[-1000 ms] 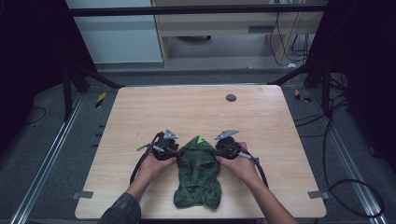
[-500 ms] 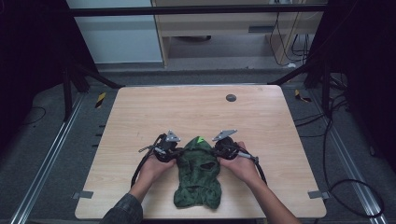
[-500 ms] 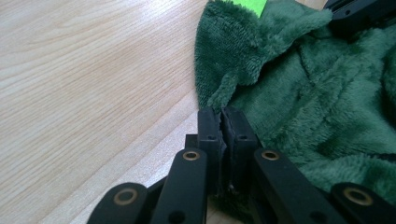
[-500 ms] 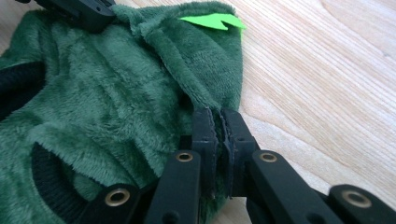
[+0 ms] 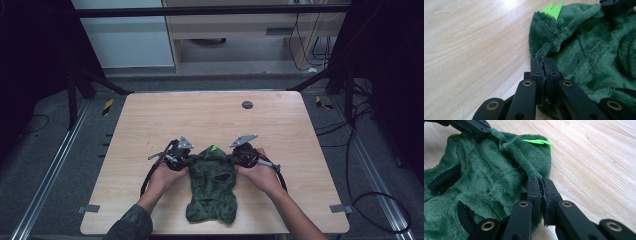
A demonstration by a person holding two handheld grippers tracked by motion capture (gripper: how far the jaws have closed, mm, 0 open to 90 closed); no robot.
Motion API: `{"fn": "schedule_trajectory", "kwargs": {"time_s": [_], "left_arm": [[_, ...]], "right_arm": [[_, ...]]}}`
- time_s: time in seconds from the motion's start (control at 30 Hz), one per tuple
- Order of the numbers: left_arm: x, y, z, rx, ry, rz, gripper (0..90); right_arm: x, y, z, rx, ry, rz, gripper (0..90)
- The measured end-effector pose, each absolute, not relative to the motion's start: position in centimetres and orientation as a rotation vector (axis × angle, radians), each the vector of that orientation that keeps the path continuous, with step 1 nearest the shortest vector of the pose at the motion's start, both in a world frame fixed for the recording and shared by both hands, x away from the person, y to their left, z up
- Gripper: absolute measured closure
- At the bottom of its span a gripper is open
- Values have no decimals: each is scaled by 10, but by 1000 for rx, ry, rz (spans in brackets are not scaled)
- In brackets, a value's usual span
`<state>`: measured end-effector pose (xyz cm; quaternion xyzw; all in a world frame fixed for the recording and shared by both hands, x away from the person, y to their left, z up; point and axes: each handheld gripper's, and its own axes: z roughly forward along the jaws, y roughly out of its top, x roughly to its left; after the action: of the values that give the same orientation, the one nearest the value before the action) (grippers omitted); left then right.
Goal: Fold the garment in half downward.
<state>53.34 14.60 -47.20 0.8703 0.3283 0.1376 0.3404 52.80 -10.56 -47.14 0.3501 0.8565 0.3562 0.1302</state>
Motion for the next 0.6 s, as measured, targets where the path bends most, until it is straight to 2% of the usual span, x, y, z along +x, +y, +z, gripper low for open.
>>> {"fn": "schedule_trajectory", "kwargs": {"time_s": [0.6], "left_arm": [[540, 147, -457, 2265, 841, 392, 877]], "right_arm": [[535, -106, -456, 975, 2489, 1020, 862]]}}
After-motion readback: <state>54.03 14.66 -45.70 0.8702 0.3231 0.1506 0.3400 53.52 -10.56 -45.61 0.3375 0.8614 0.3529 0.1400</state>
